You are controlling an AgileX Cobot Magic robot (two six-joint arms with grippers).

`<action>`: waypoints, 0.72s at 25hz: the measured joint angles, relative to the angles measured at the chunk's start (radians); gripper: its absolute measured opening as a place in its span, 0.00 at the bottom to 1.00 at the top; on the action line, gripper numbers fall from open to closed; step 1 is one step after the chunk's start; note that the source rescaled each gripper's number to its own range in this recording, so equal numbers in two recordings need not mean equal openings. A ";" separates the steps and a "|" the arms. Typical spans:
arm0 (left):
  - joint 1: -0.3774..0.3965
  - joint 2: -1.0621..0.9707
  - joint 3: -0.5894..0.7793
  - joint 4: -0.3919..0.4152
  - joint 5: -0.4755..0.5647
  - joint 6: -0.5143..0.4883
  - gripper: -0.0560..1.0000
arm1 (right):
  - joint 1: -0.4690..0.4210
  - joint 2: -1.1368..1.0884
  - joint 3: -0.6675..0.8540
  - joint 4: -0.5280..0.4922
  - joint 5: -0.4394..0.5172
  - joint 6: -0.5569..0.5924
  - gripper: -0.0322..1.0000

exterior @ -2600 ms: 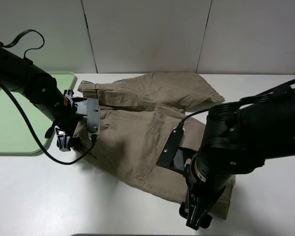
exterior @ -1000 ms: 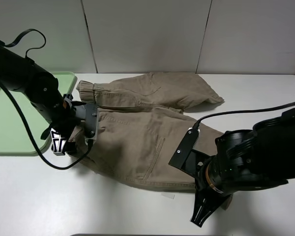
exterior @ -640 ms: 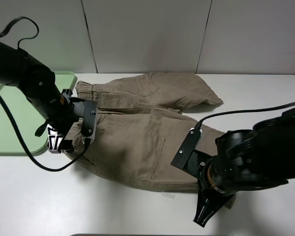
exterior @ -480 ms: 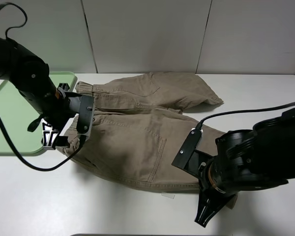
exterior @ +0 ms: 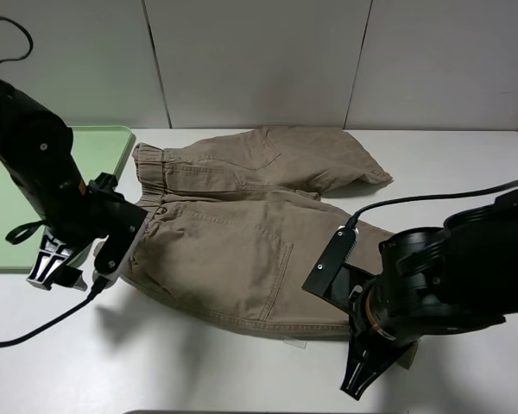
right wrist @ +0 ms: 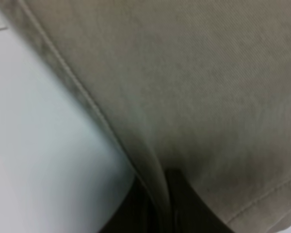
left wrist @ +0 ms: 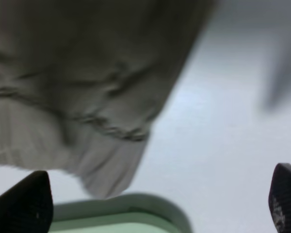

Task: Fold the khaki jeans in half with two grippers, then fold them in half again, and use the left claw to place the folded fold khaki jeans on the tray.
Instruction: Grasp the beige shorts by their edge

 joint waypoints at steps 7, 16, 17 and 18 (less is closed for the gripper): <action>0.000 0.006 0.045 0.080 -0.151 -0.126 0.89 | 0.000 0.000 0.000 0.005 -0.002 0.000 0.10; 0.013 0.057 0.045 0.132 -0.191 -0.172 0.88 | 0.000 0.000 0.000 0.015 -0.024 0.000 0.10; 0.013 0.066 0.046 0.132 -0.206 -0.182 0.88 | 0.000 0.000 0.000 0.016 -0.024 0.000 0.10; 0.013 0.075 0.046 0.133 -0.216 -0.189 0.88 | 0.000 0.000 0.000 0.016 -0.024 0.000 0.10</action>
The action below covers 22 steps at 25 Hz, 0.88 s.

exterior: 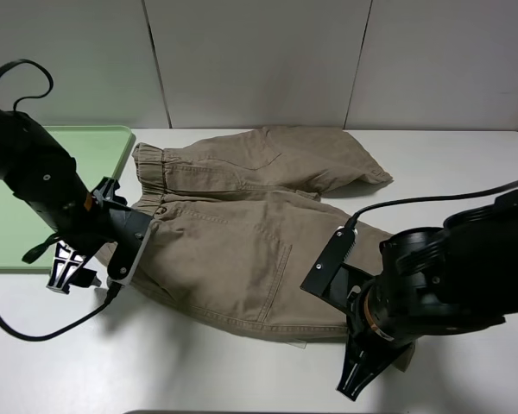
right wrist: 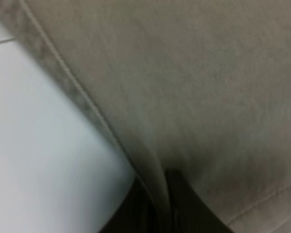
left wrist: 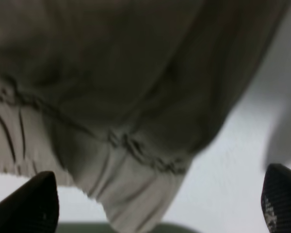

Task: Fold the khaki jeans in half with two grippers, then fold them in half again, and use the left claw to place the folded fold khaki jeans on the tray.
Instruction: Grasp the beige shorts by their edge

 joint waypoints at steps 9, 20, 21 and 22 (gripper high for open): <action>0.000 0.041 0.000 0.011 -0.022 -0.017 0.74 | 0.000 0.000 0.000 0.003 -0.001 0.001 0.10; -0.002 0.045 -0.003 -0.021 0.063 -0.061 0.16 | 0.000 0.000 0.000 -0.008 0.020 0.001 0.07; -0.003 0.037 -0.003 -0.040 0.070 -0.068 0.16 | 0.000 0.000 0.000 -0.015 0.037 0.001 0.05; -0.007 0.027 -0.003 -0.070 0.078 -0.072 0.16 | 0.000 0.000 0.000 -0.022 0.058 0.001 0.03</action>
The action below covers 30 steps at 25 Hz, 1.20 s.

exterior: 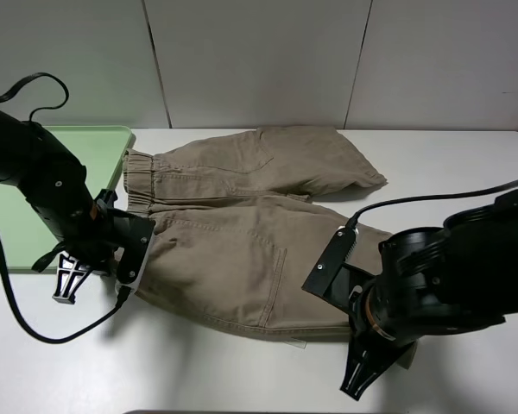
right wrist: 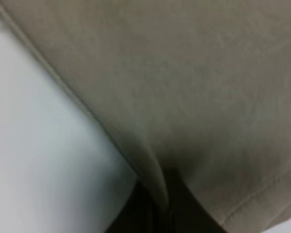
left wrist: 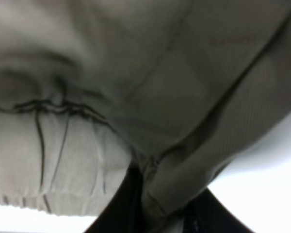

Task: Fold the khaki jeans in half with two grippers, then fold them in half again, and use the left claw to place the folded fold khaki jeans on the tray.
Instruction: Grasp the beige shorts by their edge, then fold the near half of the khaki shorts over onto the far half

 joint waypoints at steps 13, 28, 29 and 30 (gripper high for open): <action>-0.208 -0.245 0.003 -0.353 0.230 -0.035 0.16 | 0.000 -0.306 0.003 -0.003 0.166 -0.004 0.03; -0.375 -0.677 0.003 -0.422 0.470 -0.548 0.16 | 0.000 -0.792 -0.002 0.000 0.285 -0.099 0.03; -0.376 -0.706 0.003 -0.393 0.472 -0.602 0.16 | 0.000 -0.778 -0.013 -0.016 0.280 -0.099 0.03; -0.376 -0.739 0.003 -0.355 0.472 -0.660 0.16 | 0.000 -0.757 -0.028 -0.040 0.279 -0.099 0.03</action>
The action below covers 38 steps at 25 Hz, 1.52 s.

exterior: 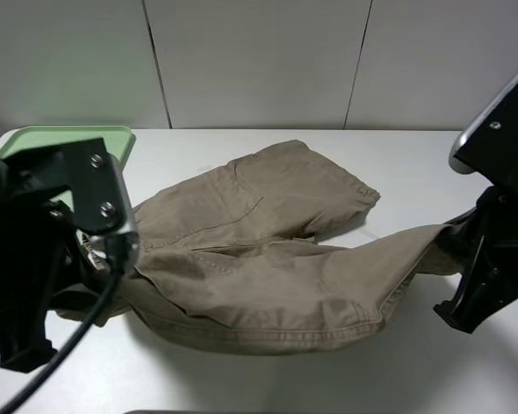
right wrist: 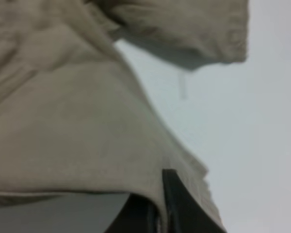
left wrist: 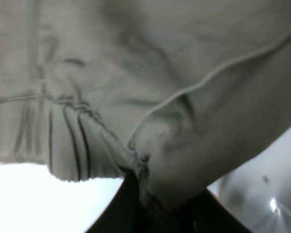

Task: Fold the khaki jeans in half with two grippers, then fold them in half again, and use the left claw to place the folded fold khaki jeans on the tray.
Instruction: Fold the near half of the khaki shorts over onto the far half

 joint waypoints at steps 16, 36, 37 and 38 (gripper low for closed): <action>0.001 -0.100 0.005 0.559 0.117 -0.487 0.15 | -0.233 0.485 -0.351 -0.225 -0.191 0.077 0.03; 0.429 -0.062 0.116 0.551 -0.370 -0.368 0.15 | -0.419 0.556 -0.356 -0.278 -0.517 0.194 0.03; 0.429 -0.038 0.116 0.552 -0.381 -0.364 0.15 | -0.432 0.556 -0.356 -0.278 -0.525 0.200 0.03; 0.429 -0.009 0.116 0.552 -0.389 -0.362 0.15 | -0.442 0.556 -0.356 -0.277 -0.530 0.205 0.03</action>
